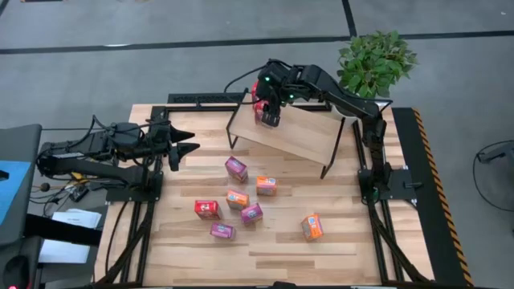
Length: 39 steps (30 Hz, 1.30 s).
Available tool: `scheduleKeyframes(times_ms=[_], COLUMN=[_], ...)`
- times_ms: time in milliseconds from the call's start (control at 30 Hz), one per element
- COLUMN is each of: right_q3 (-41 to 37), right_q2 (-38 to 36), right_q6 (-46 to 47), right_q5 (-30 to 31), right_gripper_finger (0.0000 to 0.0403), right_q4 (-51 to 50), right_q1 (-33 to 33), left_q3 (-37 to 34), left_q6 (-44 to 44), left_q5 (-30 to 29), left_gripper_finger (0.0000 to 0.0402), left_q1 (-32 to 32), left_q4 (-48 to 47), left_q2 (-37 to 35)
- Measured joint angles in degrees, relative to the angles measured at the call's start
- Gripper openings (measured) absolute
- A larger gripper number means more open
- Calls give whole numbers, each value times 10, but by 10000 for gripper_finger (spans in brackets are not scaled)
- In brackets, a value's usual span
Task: Stack cereal on shelf
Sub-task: Put the right red cereal box on the shelf aligned with the other red cereal box
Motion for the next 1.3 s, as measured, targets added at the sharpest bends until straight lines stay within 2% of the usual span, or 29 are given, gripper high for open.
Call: scheduleKeyframes(times_ms=[200, 400, 600, 800, 900, 1100, 1300], right_q3=[12, 10, 6, -61, -90, -110, -126], right_q2=[-21, -52, -53, -48, -47, -47, -47], right_q6=[0, 63, 124, 118, 111, 109, 96], right_q5=[5, 37, 35, 34, 36, 46, 42], right_gripper_finger=[221, 199, 103, 16, 13, 45, 33], right_q4=[22, -32, -141, -97, -68, -28, 18], right_q1=[1, 18, 38, 56, 55, 44, 37], left_q3=[0, 0, 0, 0, 0, 0, 0], left_q6=[0, 0, 0, 0, 0, 0, 0], left_q5=[0, 0, -1, -3, -3, -4, -4], left_gripper_finger=[244, 244, 244, 244, 244, 244, 244], left_q1=[0, 0, 0, 0, 0, 0, 0], left_q4=[0, 0, -1, -2, -2, -2, -2], left_q2=[0, 0, 0, 0, 0, 0, 0])
